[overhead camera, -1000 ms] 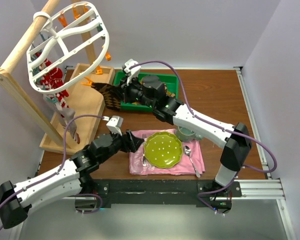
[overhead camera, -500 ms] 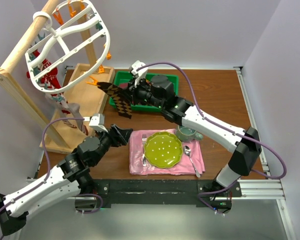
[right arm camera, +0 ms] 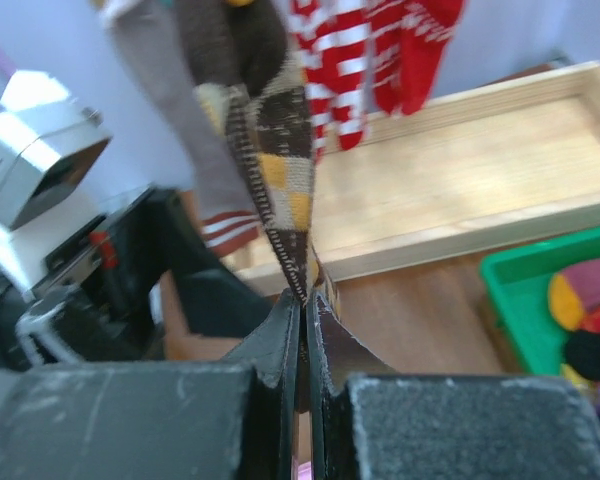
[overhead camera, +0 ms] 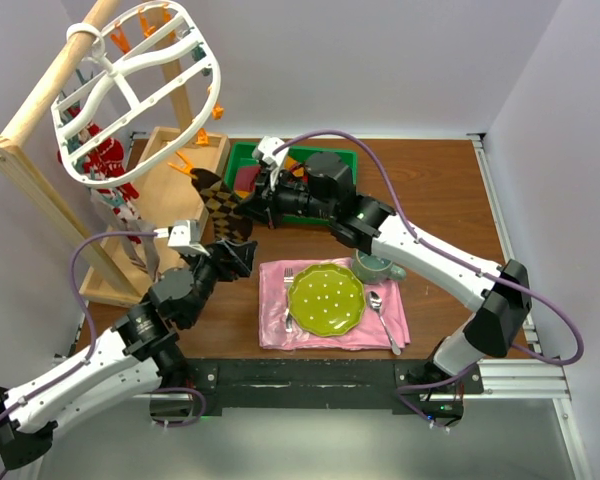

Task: Remove the socks clipped to the hanger
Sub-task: Remove the sock from the hanger.

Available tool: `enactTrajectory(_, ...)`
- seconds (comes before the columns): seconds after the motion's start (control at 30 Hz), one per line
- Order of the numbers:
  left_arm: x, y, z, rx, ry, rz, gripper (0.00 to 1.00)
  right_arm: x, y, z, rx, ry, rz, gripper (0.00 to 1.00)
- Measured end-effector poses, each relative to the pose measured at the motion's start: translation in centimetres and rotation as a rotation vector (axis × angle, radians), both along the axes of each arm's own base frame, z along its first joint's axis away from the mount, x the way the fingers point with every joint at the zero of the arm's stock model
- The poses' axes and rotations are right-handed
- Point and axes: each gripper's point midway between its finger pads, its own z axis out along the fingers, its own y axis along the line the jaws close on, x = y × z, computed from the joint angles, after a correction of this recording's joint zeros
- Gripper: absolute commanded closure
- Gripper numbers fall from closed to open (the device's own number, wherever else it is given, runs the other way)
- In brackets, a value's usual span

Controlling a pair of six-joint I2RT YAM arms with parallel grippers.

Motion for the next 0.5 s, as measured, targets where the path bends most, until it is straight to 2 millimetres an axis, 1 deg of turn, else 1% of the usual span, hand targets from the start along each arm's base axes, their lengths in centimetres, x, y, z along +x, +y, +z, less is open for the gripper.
enactTrajectory(0.1, 0.6, -0.1, 0.5, 0.028, -0.025, 0.017, 0.17, -1.2, 0.2, -0.3, -0.001, 0.028, 0.063, 1.0)
enactTrajectory(0.23, 1.2, -0.1, 0.6, 0.057, -0.041, 0.036, 0.18, -2.4, 0.5, -0.9, -0.001, 0.063, 0.122, 1.0)
enactTrajectory(0.33, 1.5, -0.1, 0.7, 0.073, -0.054, 0.046, 0.21, -2.9, 0.6, -1.0, 0.002, 0.085, 0.152, 1.0)
enactTrajectory(0.5, 1.8, 0.1, 1.7, 0.065, -0.088, 0.065, 0.28, -3.6, 1.0, -1.3, 0.007, 0.117, 0.191, 1.0)
